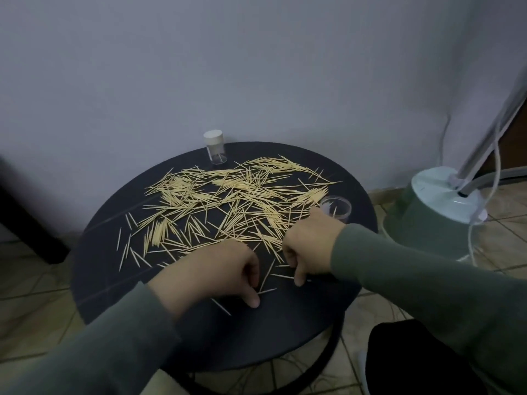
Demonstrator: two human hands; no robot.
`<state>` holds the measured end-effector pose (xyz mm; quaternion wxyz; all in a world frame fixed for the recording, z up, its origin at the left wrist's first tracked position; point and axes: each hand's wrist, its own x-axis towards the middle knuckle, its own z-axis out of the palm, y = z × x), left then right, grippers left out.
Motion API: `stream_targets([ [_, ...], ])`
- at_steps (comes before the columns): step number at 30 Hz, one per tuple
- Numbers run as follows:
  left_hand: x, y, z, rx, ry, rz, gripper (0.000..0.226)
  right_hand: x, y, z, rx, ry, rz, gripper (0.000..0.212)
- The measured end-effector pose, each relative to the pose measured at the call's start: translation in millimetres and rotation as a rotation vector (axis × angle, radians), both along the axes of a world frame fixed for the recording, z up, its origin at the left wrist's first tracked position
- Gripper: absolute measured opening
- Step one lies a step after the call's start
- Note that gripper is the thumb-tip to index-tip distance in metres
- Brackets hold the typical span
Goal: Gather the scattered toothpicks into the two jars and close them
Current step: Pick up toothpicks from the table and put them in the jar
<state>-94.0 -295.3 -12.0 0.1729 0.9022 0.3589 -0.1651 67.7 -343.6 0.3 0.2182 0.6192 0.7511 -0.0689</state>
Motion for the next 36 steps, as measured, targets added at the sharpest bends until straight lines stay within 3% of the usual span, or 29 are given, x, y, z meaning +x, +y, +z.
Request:
stream_targets([
  [3, -2, 7, -7, 0.061, -0.056, -0.007, 0.018, 4, 11, -3, 0.028, 0.019, 0.006, 0.017],
  [12, 1, 26, -12, 0.280, -0.204, 0.081, 0.014, 8, 43, -16, 0.185, 0.034, -0.031, 0.013],
  [18, -25, 20, 18, -0.081, -0.046, 0.077, 0.025, -1, 52, -9, 0.261, 0.057, -0.028, 0.012],
  [23, -28, 19, 7, -0.095, 0.073, 0.049, 0.020, -9, 51, -2, 0.129, 0.133, -0.110, 0.037],
  [30, -24, 35, -6, -0.069, -0.128, 0.080, 0.012, -18, 54, -11, 0.095, 0.119, -0.040, 0.009],
  [36, -6, 49, -22, 0.018, -0.385, 0.178, 0.009, -6, 61, -16, 0.183, 0.091, -0.030, 0.011],
])
